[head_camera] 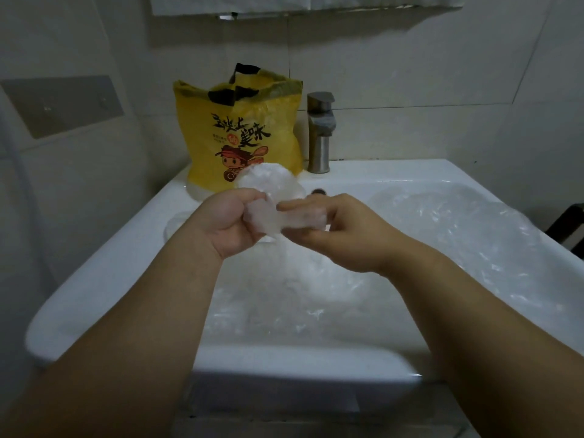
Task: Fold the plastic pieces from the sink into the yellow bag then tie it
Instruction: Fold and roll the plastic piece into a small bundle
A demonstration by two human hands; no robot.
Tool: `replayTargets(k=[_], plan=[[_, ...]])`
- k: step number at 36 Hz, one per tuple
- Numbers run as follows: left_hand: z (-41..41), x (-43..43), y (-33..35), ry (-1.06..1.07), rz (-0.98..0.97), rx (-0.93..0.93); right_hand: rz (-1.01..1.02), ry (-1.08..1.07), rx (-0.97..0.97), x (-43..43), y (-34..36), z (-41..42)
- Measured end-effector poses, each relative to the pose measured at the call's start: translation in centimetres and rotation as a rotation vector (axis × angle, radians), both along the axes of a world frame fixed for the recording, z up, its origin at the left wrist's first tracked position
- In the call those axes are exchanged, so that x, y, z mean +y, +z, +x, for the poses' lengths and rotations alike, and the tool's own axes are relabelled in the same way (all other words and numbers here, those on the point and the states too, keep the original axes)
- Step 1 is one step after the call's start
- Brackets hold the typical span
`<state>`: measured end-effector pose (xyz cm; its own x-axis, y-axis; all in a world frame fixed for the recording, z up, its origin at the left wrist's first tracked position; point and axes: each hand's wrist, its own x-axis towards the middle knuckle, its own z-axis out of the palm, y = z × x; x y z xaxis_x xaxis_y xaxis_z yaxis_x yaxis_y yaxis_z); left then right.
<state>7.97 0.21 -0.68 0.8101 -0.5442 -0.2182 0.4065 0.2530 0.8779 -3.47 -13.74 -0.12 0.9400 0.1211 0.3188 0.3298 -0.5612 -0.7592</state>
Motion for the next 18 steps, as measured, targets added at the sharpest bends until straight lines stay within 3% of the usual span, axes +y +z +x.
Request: replayTargets(k=[6, 18], plan=[[-1.3, -1.0, -0.3, -0.162, 0.101, -0.226, 0.078, -0.121, 0.065, -0.5, -0.2, 0.8], [-2.8, -1.5, -0.1, -0.316, 0.038, -0.267, 0.242, -0.349, 0.085, -1.2, -0.3, 1.4]])
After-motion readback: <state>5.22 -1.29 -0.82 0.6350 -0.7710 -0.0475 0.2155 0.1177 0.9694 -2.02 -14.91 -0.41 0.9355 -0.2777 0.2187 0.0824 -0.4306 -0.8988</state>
